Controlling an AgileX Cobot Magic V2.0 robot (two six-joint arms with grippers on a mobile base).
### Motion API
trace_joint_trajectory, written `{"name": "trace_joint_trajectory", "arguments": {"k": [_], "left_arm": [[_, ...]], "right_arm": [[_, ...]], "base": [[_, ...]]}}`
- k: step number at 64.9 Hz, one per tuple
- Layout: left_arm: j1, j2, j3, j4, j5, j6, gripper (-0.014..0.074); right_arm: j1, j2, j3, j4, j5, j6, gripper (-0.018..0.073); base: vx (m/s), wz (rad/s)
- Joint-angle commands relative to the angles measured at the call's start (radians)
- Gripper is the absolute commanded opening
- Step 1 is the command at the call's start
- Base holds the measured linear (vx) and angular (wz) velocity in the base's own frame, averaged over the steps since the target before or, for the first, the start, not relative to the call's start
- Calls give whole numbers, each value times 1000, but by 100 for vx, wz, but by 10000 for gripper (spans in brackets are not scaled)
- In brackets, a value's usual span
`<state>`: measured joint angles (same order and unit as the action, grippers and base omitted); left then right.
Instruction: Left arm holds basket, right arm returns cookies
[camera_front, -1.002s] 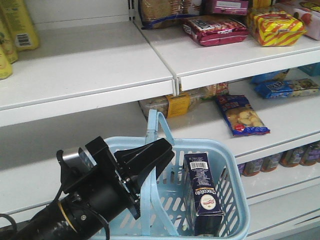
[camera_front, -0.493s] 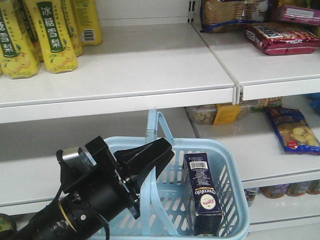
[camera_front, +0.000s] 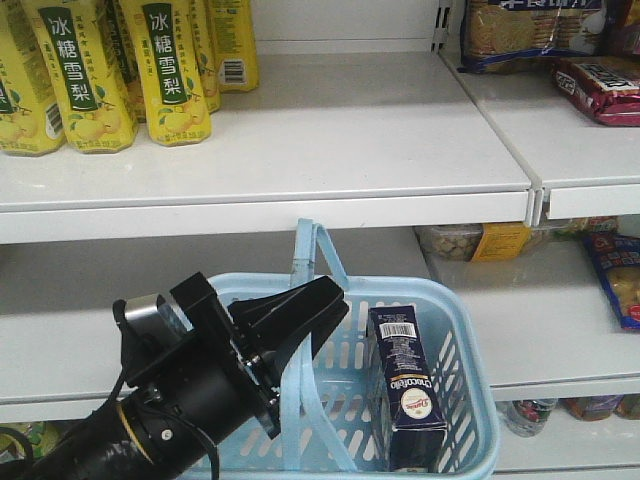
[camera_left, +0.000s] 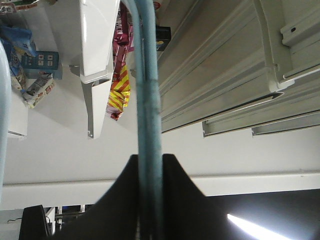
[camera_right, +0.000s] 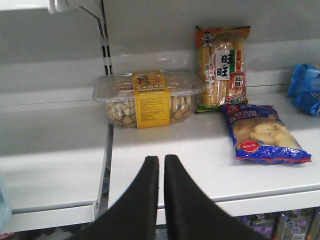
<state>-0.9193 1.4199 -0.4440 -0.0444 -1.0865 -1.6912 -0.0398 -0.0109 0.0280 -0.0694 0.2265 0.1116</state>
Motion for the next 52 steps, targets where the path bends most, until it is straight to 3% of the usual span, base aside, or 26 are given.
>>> {"name": "trace_joint_trajectory", "arguments": {"k": [1,52], "left_arm": [[-7,-39,-27,-1,-286,-3,-3],[-7,-39,-27,-1,-286,-3,-3]], "right_arm": [[-8,-12,18,-10,-71,-3,-6],[-8,-12,18,-10,-71,-3,-6]], "base": [[2,9],[2,9]]}}
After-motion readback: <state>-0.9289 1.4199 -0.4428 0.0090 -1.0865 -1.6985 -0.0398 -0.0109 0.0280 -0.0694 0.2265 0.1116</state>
